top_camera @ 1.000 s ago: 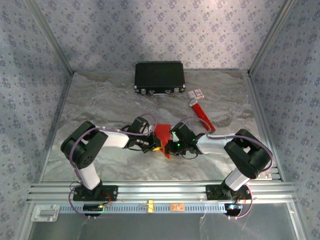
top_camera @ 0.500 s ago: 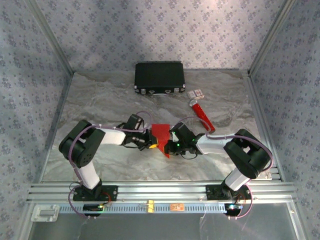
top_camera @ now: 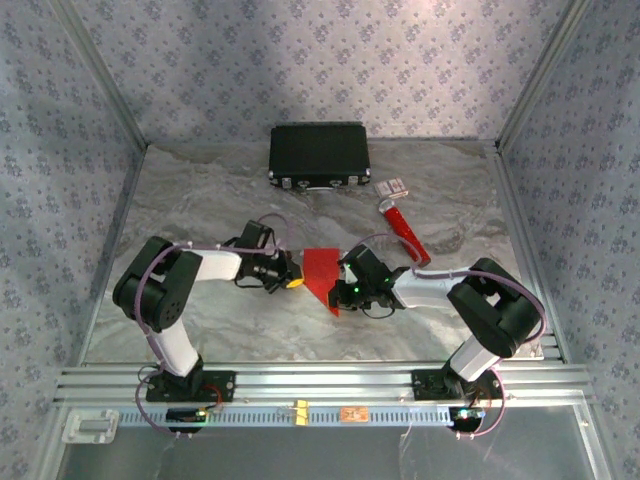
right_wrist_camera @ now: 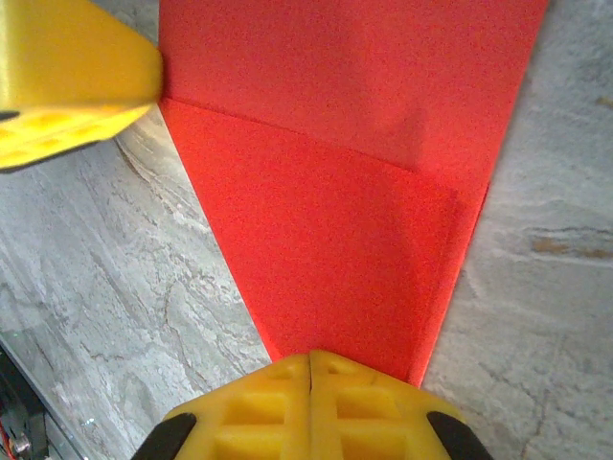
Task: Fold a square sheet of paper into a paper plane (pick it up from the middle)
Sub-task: Third fold the triangle at the center of the table.
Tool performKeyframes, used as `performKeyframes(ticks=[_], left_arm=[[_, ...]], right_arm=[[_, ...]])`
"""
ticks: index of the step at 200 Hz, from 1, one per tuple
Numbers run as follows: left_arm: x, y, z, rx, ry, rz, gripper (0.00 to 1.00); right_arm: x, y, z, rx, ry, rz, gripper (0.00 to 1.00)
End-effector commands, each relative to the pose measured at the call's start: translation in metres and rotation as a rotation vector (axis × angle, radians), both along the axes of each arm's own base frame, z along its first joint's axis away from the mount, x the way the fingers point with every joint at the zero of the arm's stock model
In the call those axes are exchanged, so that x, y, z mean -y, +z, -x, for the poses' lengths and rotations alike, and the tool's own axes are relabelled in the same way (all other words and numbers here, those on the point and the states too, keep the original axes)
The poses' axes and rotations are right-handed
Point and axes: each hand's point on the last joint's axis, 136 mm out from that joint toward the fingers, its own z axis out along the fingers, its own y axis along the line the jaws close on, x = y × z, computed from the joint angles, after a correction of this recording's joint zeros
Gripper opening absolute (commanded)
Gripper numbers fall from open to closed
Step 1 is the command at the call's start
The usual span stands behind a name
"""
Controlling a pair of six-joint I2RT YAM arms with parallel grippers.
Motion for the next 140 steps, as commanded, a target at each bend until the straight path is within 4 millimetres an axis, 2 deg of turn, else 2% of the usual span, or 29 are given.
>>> performKeyframes(ticks=[1, 41, 76, 97, 130, 140], left_arm=[[-0.034, -0.014, -0.012, 0.017, 0.084, -0.157, 0.00], [-0.027, 0.017, -0.019, 0.089, 0.082, -0.109, 0.03], [-0.002, 0.048, -0.013, 0.202, 0.010, -0.037, 0.05], [0.017, 0.051, -0.005, 0.209, -0.042, 0.026, 0.05], [0.040, 0.046, 0.003, 0.203, -0.109, 0.064, 0.06], [0.043, 0.039, 0.005, 0.184, -0.121, 0.049, 0.06]], right_arm=[[0.040, -0.042, 0.032, -0.130, 0.008, 0.193, 0.02], [0.039, -0.040, 0.029, -0.124, 0.015, 0.192, 0.02], [0.038, -0.039, 0.028, -0.122, 0.020, 0.191, 0.02], [0.039, -0.038, 0.027, -0.121, 0.018, 0.193, 0.03], [0.039, -0.036, 0.027, -0.119, 0.018, 0.195, 0.03], [0.039, -0.036, 0.026, -0.116, 0.015, 0.196, 0.03]])
